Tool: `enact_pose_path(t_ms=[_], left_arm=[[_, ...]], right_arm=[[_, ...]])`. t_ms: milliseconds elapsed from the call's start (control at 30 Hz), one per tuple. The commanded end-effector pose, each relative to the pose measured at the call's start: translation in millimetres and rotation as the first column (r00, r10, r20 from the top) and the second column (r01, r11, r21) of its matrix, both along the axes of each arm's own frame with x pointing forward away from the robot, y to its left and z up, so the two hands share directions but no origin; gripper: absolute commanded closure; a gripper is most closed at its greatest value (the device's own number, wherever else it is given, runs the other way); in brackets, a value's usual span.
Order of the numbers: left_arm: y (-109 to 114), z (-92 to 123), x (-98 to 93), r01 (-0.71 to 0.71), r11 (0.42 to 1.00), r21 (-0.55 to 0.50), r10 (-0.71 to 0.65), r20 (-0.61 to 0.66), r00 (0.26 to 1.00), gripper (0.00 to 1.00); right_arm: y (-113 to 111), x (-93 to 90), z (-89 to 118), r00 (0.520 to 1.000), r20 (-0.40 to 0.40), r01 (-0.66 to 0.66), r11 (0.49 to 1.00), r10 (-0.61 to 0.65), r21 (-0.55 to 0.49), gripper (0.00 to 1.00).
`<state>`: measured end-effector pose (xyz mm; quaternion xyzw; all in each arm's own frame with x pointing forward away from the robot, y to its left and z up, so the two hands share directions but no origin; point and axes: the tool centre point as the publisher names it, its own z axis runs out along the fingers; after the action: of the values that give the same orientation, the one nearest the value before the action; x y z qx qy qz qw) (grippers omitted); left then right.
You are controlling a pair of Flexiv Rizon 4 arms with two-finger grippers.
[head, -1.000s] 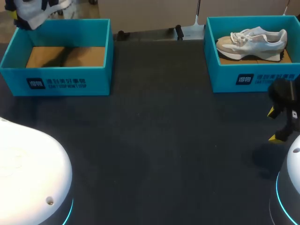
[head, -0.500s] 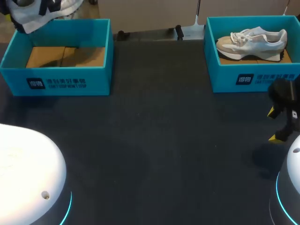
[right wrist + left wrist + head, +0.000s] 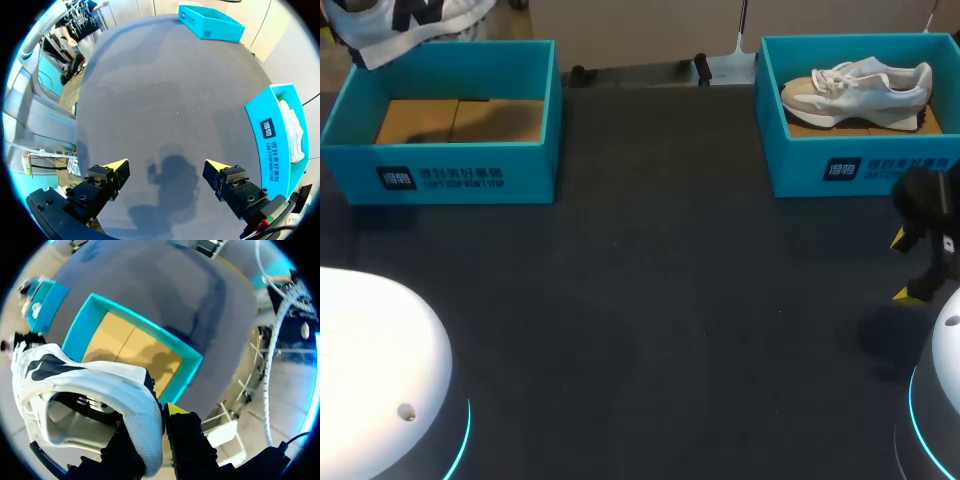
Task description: Take the shoe out of the shoebox, open the shoe tongue, remove and reinsert the insole, then place the shoe into the shoebox
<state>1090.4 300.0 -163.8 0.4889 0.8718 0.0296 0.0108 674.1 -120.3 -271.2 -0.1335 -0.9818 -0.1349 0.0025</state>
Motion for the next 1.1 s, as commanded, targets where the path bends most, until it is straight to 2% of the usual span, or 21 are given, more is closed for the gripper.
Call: enact_pose_path(t_ms=[33,100,533,733,967,1100], left_arm=[[10,-5,-4.6,0.226,0.974,0.020,-0.227,0.042,0.973,1.00],[15,-8,-3.3,0.311,0.950,0.029,-0.311,0.034,0.950,1.00],[15,-8,-3.3,0.311,0.950,0.029,-0.311,0.034,0.950,1.00],[13,-30,-1.8,0.385,0.921,0.056,-0.387,0.031,0.921,1.00],[15,-63,-2.1,0.383,0.920,0.086,-0.385,-0.001,0.923,1.00],[18,-66,-1.7,0.374,0.922,0.098,-0.375,-0.001,0.927,1.00]], right_arm=[[1,-1.0,0,1.000,0.001,0.001,1.000,-0.001,-0.003,0.00],[1,-1.0,0,1.000,0.001,0.001,1.000,-0.001,-0.003,0.00],[1,-1.0,0,1.000,0.001,0.001,1.000,-0.001,-0.003,0.00],[1,-1.0,0,1.000,0.001,0.001,1.000,-0.001,-0.003,0.00],[1,-1.0,0,1.000,0.001,0.001,1.000,-0.001,-0.003,0.00],[1,-1.0,0,1.000,0.001,0.001,1.000,-0.001,-0.003,0.00]])
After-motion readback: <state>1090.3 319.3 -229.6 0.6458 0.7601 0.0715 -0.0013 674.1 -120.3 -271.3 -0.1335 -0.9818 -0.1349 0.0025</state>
